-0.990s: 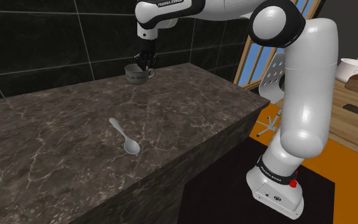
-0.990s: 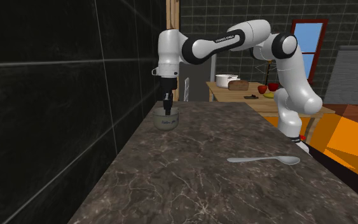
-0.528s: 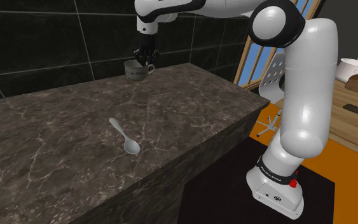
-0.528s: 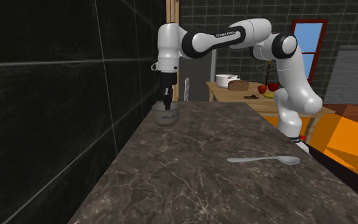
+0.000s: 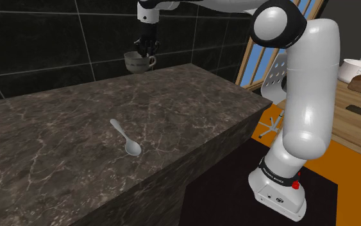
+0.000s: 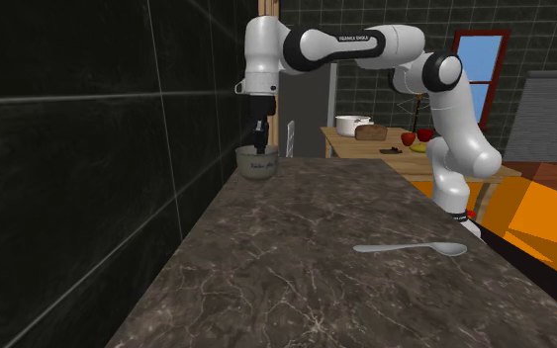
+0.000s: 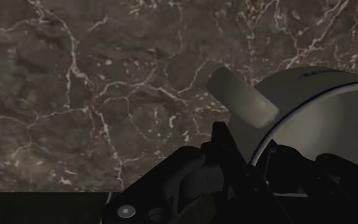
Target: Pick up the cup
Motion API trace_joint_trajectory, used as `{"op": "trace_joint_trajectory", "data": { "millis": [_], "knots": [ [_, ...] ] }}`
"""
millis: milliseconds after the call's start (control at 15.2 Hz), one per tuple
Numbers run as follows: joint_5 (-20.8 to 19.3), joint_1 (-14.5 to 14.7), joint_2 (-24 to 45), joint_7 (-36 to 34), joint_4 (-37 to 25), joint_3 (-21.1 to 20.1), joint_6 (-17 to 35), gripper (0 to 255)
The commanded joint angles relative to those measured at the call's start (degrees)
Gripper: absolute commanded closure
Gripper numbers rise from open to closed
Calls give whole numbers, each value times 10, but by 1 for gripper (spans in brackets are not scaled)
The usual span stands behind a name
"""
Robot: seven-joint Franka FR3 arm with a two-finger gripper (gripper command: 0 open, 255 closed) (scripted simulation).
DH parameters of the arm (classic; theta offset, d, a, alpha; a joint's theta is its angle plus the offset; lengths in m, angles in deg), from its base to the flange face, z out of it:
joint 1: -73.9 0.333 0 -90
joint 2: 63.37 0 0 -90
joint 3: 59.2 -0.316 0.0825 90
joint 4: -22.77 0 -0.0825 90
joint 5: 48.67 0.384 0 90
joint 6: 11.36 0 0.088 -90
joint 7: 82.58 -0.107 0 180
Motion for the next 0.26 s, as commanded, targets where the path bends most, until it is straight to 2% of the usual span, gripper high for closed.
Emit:
{"op": "trace_joint_trajectory", "data": {
  "millis": [0,198],
  "knots": [
    [0,0,3,0,-21,0,-18,255],
    [0,1,5,0,-33,0,-28,255]
  ]
}}
